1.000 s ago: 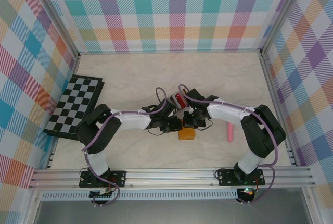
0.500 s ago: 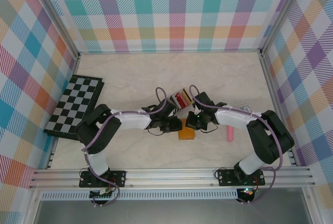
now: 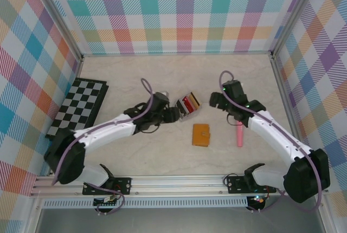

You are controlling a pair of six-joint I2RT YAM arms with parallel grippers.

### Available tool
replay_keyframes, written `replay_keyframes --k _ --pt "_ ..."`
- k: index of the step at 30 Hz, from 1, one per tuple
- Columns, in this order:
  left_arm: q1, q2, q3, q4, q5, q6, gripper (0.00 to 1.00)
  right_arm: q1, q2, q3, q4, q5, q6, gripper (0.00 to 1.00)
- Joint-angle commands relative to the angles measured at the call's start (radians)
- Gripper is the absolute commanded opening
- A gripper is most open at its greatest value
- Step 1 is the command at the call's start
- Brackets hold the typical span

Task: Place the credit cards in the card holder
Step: Close the button on the card holder, then reset both arms

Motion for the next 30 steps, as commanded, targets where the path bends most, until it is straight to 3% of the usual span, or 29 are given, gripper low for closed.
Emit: replay_keyframes --k 1,4,5,10,12,14,18,20,25,26,30 --pt "0.156 -0.061 -0.074 -0.068 -0.234 0.093 0.7 -0.121 0.049 -0.105 0.151 0.218 -0.228 0.92" --pt "0.263 -0.086 -0.124 0.028 -0.361 0.18 0.86 -0.195 0.057 -0.266 0.461 0.176 -0.329 0.94" --pt "0.295 -0.083 -0.121 0.023 -0.395 0.203 0.95 -0.21 0.064 -0.302 0.542 0.143 -0.343 0.94" --pt "0.38 -0.061 -0.142 0.091 -0.524 0.308 0.99 -0.246 0.146 -0.358 0.755 0.018 -0.404 0.93" --pt "0.385 -0.051 -0.198 0.22 -0.563 0.408 1.0 -0.25 0.185 -0.396 0.887 -0.034 -0.443 0.93" --pt "0.406 -0.054 -0.223 0.29 -0.544 0.459 1.0 -0.26 0.203 -0.396 0.942 -0.107 -0.48 0.92" --pt "0.42 -0.027 -0.38 0.653 -0.512 0.605 1.0 -0.303 0.287 -0.433 1.148 -0.219 -0.476 0.91" --pt "0.432 -0.005 -0.397 0.675 -0.5 0.608 1.0 -0.321 0.276 -0.434 1.125 -0.27 -0.473 0.9" --pt "0.456 0.016 -0.484 0.863 -0.417 0.653 1.0 -0.322 0.319 -0.556 1.399 -0.287 -0.482 0.91" --pt "0.464 0.02 -0.498 0.899 -0.39 0.668 1.0 -0.323 0.301 -0.529 1.305 -0.295 -0.48 0.91" --pt "0.525 0.094 -0.529 1.037 -0.287 0.671 1.0 -0.328 0.311 -0.513 1.293 -0.28 -0.47 0.94"
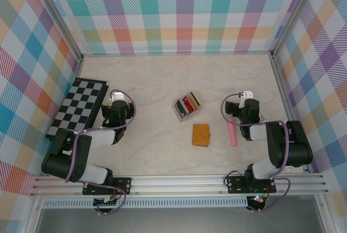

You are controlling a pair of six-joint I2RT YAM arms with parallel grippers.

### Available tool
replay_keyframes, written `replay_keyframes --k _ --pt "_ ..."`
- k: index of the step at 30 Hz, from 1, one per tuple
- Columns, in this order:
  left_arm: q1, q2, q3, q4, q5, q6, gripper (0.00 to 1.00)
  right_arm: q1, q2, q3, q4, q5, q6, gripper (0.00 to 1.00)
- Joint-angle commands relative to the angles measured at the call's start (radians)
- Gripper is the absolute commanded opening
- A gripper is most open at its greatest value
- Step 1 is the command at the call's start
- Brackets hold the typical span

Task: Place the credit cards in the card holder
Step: Reset both arms

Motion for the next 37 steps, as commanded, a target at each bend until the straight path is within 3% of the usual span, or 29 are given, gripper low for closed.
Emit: replay_keyframes --k 1,3,6,7,8,37 --pt "0.055 0.08 -0.032 0.251 0.103 0.028 1.0 -0.004 0.001 0.023 0.076 -0.014 0.0 1.0" --pt "0.077 0.066 -0.015 0.183 0.146 0.007 1.0 -0.004 0.001 0.024 0.074 -0.006 0.003 1.0" --pt "0.122 0.153 -0.042 0.336 0.175 -0.024 0.99 -0.004 0.001 0.022 0.074 0.005 0.007 1.0" --pt "0.135 0.119 -0.011 0.212 0.188 -0.052 0.99 -0.004 0.0 0.022 0.074 0.008 0.009 1.0" --pt "0.144 0.128 -0.014 0.23 0.206 -0.056 0.99 -0.004 0.0 0.022 0.076 0.01 0.009 1.0" --pt "0.136 0.126 -0.013 0.225 0.191 -0.049 1.0 -0.008 -0.001 0.026 0.068 0.001 0.01 1.0"
